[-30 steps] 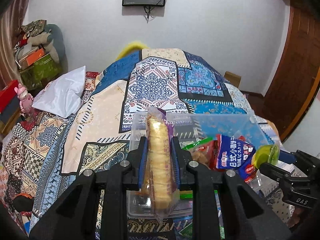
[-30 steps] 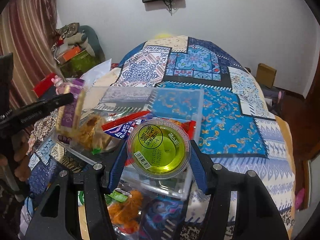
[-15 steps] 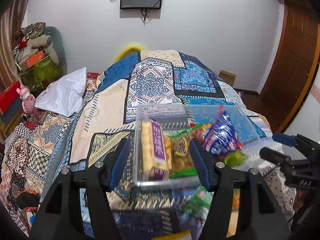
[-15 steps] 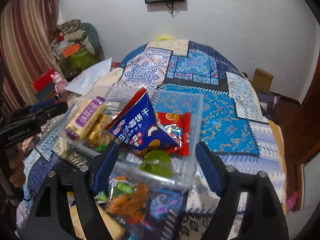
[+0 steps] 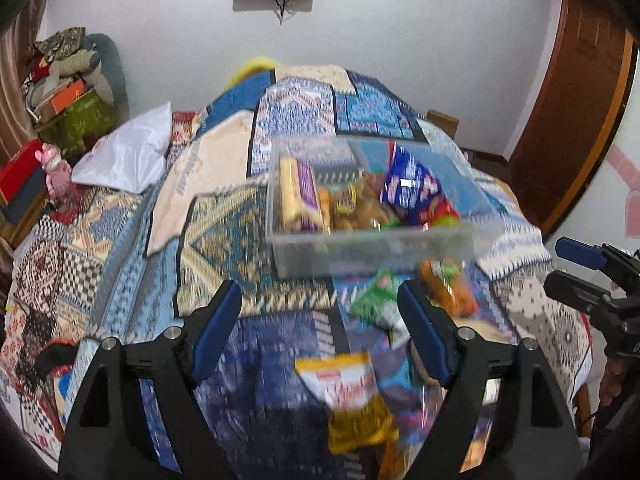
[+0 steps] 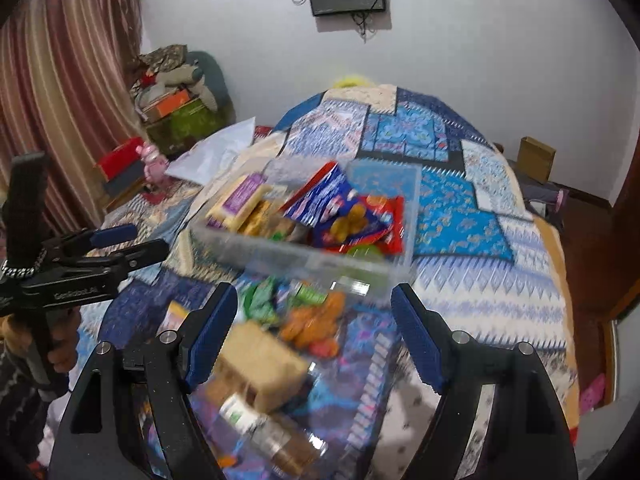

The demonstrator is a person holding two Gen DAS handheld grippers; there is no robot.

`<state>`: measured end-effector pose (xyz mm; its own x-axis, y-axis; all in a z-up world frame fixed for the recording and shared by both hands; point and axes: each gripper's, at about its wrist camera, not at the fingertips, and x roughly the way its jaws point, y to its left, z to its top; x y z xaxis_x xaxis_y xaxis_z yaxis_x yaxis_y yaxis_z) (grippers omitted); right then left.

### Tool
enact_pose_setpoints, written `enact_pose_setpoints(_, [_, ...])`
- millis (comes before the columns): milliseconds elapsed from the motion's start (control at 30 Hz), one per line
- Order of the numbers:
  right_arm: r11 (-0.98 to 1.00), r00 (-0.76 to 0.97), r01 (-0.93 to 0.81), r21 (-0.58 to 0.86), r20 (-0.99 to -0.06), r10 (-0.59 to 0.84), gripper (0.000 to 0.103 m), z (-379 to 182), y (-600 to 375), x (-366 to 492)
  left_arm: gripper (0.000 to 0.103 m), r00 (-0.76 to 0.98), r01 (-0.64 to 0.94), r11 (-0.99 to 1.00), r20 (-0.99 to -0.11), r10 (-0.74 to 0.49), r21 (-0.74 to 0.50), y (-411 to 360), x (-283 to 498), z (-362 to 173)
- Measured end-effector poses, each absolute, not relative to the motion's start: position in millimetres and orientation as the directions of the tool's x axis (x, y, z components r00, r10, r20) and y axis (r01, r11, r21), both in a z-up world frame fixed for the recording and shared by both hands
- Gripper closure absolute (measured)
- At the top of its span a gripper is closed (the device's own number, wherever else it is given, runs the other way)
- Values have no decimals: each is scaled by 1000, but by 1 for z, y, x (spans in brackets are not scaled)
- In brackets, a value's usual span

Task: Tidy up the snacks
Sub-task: 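Place the jelly cup and wafer roll into the clear box with both grippers, then grasp the bread loaf with the right gripper while the left grasps the yellow snack bag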

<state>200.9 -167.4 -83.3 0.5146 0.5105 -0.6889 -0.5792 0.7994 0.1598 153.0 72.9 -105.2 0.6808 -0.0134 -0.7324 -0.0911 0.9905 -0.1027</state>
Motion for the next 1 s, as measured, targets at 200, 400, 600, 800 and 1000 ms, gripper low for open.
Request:
enact_pose_setpoints(200, [783, 458, -596, 176, -727, 512, 26, -107, -164, 183, 23, 623, -98, 987, -781, -40, -129, 68, 133, -134])
enact_pose_setpoints(400, [766, 389, -598, 234, -751, 533, 26, -129, -155, 181, 23, 567, -103, 981, -820, -80, -167, 65, 129, -161])
enact_pose_setpoints(600, [756, 342, -605, 250, -776, 530, 26, -146, -142, 185, 23, 511, -68, 979, -849, -132, -193, 57, 132, -184])
enact_pose_setpoints(800, [745, 288, -603, 285, -793, 537, 25, -161, -130, 191, 32, 549, -56, 988, -831, -92, -147, 51, 129, -192])
enact_pose_setpoints(1000, [728, 266, -608, 317, -783, 562, 24, -167, -128, 196, 59, 577, -52, 990, -813, -75, -128, 51, 126, -192])
